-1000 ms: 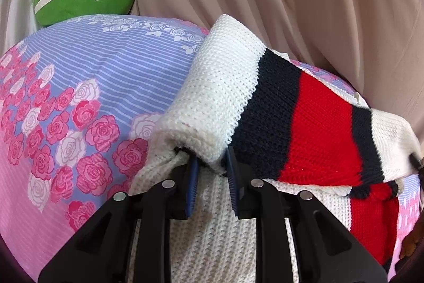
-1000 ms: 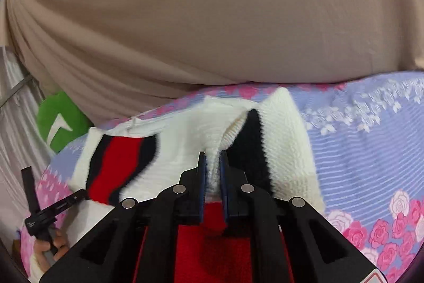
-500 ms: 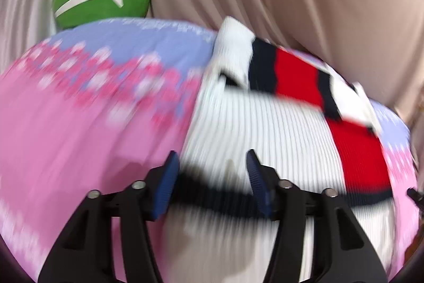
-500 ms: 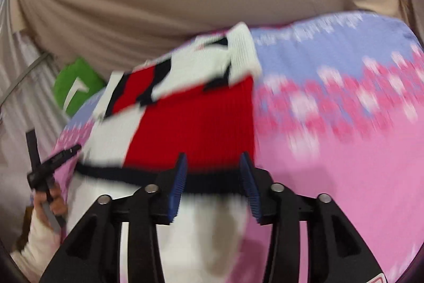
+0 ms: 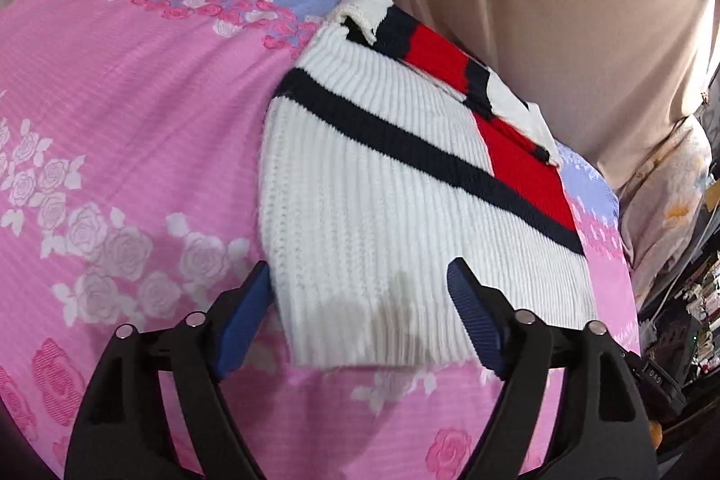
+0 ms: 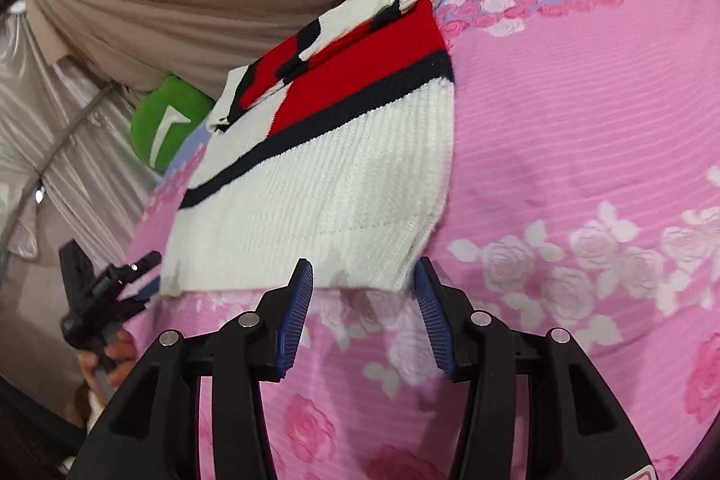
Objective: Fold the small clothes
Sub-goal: 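Open both tools and lift them off the narrowed sweater, then grasp the sweater hem with the left tool while the right tool grasps the hem too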
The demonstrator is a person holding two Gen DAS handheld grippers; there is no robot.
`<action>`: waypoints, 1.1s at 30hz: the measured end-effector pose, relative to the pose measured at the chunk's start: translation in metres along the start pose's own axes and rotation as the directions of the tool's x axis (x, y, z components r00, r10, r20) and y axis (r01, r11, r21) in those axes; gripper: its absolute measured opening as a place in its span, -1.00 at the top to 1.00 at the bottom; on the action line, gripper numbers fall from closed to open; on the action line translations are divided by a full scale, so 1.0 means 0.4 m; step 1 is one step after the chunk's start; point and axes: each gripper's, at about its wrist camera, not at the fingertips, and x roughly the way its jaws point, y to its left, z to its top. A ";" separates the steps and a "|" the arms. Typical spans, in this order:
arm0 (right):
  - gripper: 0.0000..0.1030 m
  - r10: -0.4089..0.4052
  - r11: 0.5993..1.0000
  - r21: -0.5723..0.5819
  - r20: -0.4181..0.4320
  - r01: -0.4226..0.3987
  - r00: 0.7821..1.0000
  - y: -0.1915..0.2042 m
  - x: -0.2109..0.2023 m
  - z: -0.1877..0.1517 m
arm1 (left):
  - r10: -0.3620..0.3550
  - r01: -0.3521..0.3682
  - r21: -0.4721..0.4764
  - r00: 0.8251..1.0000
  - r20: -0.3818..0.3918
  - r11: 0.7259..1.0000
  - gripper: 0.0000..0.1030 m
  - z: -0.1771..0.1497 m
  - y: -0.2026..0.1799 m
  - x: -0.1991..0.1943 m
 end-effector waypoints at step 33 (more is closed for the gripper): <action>0.90 0.382 0.893 -0.416 0.500 -0.171 0.778 0.252 -0.758 -0.360 | -0.337 0.199 0.349 0.854 0.397 0.916 0.88 -0.212 -0.147 -0.799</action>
